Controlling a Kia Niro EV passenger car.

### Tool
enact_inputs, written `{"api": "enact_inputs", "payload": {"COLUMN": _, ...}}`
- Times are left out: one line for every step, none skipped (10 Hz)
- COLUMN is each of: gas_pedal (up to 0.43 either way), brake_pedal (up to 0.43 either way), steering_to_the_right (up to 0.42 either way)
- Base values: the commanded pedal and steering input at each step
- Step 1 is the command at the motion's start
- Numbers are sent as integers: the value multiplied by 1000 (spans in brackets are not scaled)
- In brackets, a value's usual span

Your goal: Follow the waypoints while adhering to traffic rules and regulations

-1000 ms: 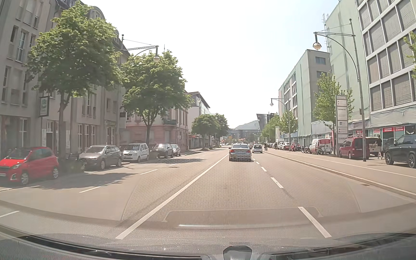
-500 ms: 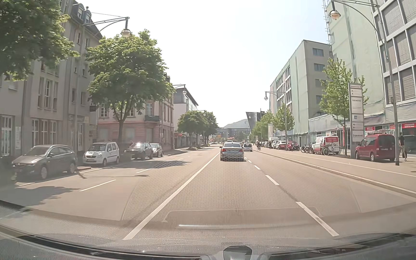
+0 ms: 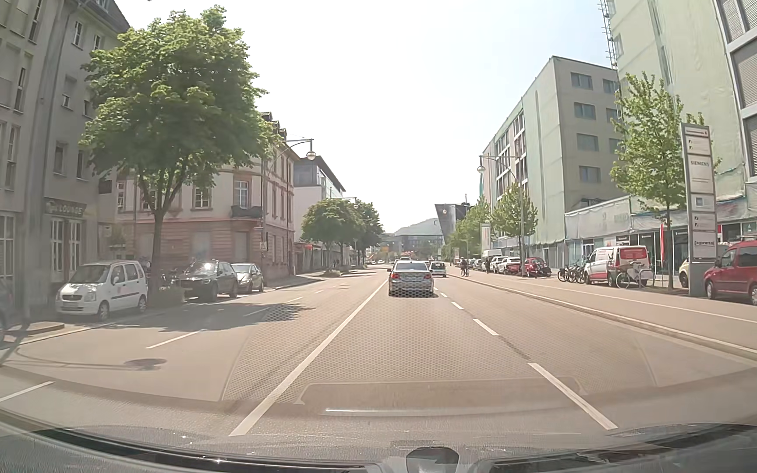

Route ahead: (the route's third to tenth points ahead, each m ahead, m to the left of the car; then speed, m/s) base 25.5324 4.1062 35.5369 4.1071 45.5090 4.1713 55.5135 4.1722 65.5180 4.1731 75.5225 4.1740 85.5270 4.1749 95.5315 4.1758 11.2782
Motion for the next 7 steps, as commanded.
{"api": "enact_inputs", "payload": {"gas_pedal": 59, "brake_pedal": 0, "steering_to_the_right": 7}}
{"api": "enact_inputs", "payload": {"gas_pedal": 59, "brake_pedal": 0, "steering_to_the_right": 7}}
{"api": "enact_inputs", "payload": {"gas_pedal": 59, "brake_pedal": 0, "steering_to_the_right": 7}}
{"api": "enact_inputs", "payload": {"gas_pedal": 59, "brake_pedal": 0, "steering_to_the_right": 6}}
{"api": "enact_inputs", "payload": {"gas_pedal": 59, "brake_pedal": 0, "steering_to_the_right": 6}}
{"api": "enact_inputs", "payload": {"gas_pedal": 59, "brake_pedal": 0, "steering_to_the_right": 5}}
{"api": "enact_inputs", "payload": {"gas_pedal": 59, "brake_pedal": 0, "steering_to_the_right": 5}}
